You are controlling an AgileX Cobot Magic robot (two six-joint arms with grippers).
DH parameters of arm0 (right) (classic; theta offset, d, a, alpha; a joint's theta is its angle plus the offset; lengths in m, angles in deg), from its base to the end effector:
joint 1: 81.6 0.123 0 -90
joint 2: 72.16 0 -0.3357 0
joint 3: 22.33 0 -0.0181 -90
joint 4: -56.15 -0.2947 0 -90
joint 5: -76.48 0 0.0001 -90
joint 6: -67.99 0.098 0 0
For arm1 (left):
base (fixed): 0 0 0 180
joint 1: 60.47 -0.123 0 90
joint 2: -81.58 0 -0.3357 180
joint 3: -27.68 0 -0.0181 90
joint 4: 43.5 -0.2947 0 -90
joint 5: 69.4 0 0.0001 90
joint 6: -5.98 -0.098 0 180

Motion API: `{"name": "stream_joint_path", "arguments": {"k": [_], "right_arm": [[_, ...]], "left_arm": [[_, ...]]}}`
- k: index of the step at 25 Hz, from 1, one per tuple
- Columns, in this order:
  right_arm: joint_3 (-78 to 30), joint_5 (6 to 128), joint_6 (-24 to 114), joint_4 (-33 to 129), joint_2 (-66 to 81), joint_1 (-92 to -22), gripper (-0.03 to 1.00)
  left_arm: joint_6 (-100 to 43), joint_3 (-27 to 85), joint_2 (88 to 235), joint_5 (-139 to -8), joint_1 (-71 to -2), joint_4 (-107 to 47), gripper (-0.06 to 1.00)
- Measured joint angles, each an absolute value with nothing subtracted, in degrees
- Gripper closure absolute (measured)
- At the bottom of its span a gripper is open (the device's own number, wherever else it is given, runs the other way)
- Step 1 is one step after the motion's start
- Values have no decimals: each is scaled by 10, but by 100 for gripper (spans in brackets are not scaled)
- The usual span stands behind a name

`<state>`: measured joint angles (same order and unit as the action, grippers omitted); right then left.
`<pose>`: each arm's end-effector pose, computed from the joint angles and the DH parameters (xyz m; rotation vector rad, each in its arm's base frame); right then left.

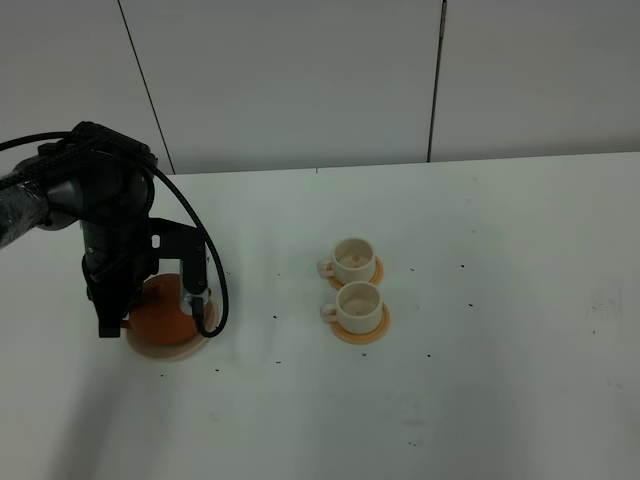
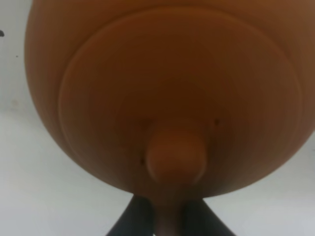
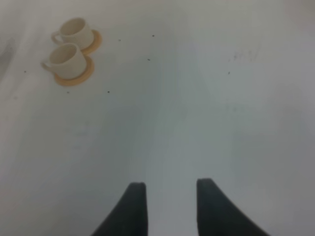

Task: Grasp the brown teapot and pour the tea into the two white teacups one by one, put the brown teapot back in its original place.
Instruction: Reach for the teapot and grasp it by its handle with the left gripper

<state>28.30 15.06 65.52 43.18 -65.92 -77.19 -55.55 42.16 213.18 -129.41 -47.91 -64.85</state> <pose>-0.0132 0.0184 0.2910 -0.1342 2.0517 0.2928 0.4956 -0.0787 0.1631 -2.0237 -2.2322 -0.4835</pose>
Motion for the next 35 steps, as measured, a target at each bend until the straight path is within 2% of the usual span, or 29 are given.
{"name": "stream_joint_path", "arguments": {"k": [15, 35], "right_arm": [[283, 151, 655, 432, -659, -772, 73], [283, 151, 655, 432, -659, -772, 73]], "left_arm": [[-564, 462, 2132, -1320, -480, -601, 77], [-564, 462, 2115, -1330, -490, -573, 77]]}}
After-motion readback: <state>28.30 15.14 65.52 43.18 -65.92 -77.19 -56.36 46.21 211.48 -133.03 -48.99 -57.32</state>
